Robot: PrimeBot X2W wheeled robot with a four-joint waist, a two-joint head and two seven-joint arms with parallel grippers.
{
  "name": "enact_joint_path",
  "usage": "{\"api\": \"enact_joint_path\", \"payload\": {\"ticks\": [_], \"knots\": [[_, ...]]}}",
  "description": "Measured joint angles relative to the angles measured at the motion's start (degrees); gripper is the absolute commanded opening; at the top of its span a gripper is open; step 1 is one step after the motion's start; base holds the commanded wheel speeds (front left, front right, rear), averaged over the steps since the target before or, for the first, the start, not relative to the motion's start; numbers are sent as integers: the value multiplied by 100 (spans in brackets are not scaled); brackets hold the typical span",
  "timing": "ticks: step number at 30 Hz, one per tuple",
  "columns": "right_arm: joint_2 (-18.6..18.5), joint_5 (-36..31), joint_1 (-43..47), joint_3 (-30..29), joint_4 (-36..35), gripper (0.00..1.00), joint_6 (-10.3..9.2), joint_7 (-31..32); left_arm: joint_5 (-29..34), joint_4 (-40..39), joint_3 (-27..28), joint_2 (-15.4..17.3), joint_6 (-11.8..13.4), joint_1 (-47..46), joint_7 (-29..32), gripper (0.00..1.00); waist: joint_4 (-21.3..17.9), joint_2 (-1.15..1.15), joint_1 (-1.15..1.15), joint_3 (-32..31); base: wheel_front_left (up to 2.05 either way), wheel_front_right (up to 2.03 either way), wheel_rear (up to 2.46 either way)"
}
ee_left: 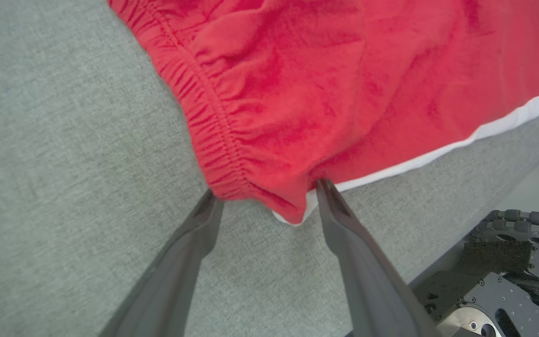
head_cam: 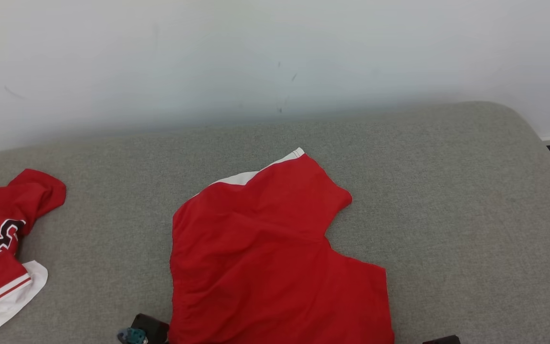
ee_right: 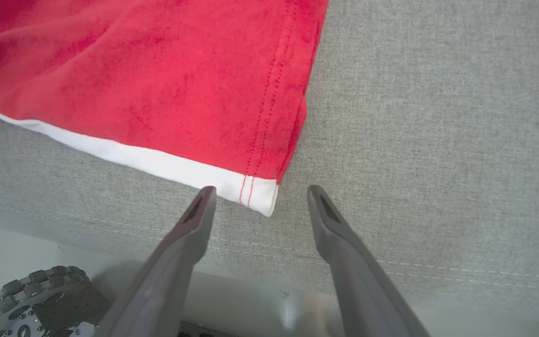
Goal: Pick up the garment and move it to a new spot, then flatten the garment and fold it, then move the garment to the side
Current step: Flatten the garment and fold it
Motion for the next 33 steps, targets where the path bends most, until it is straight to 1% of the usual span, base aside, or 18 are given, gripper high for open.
{"api": "enact_joint_path", "payload": {"ticks": [7,9,11,12,13,14,15,18,20,23,25,26,27,29,30,31,32,33], "knots": [[49,1,-132,-1,36,100,-56,51,-200,148,-48,-45,0,-181,-83,100,28,0,0,93,0,0,0],[60,1,-131,5,41,98,-56,55,-211,196,-62,-38,0,-211,-112,100,36,0,0,104,0,0,0],[63,1,-131,3,52,88,-73,59,-235,220,-82,-31,0,-215,-146,100,45,0,0,116,0,0,0],[63,1,-131,-1,65,78,-76,82,-249,224,-94,-24,0,-221,-148,100,49,0,0,122,0,0,0],[63,1,-130,-2,86,62,-79,108,-265,226,-112,-12,0,-229,-175,100,54,0,0,127,0,0,0],[63,1,-123,-2,105,49,-80,127,-276,229,-129,1,0,-232,-189,100,59,0,0,131,0,0,0],[63,1,-113,-2,122,46,-81,152,-282,231,-152,18,0,-239,-190,100,64,0,0,137,0,0,0],[63,2,-107,-18,142,27,-123,158,-291,254,-242,48,0,-309,-240,100,80,0,0,153,0,0,0],[63,2,-107,-27,152,27,-130,183,-310,264,-263,52,0,-344,-247,100,89,0,0,164,0,0,0],[63,2,-109,-30,163,24,-141,201,-342,290,-297,54,0,-347,-292,100,101,0,0,176,0,0,0],[63,2,-111,-32,171,8,-156,207,-345,318,-315,55,-1,-367,-296,100,106,0,0,181,0,0,0],[63,2,-112,-32,177,9,-160,209,-353,339,-323,57,-1,-382,-297,100,108,0,0,182,0,0,0],[63,2,-111,-33,181,17,-172,220,-370,369,-337,63,-2,-410,-298,100,110,0,0,184,0,0,0],[63,2,-111,-41,187,45,-172,252,-387,400,-347,89,-2,-463,-299,100,115,0,0,189,0,0,0],[63,2,-111,-43,187,53,-174,252,-388,412,-348,97,-2,-466,-325,100,119,0,0,193,0,0,0],[62,2,-111,-44,187,72,-175,252,-390,423,-354,100,-2,-466,-347,100,122,0,0,197,0,0,0],[63,2,-111,-43,187,75,-179,252,-391,430,-359,101,-2,-467,-348,100,126,0,0,202,0,0,0],[63,2,-111,-43,187,81,-180,252,-391,435,-365,102,-2,-471,-358,100,129,0,0,208,0,0,0]]}}
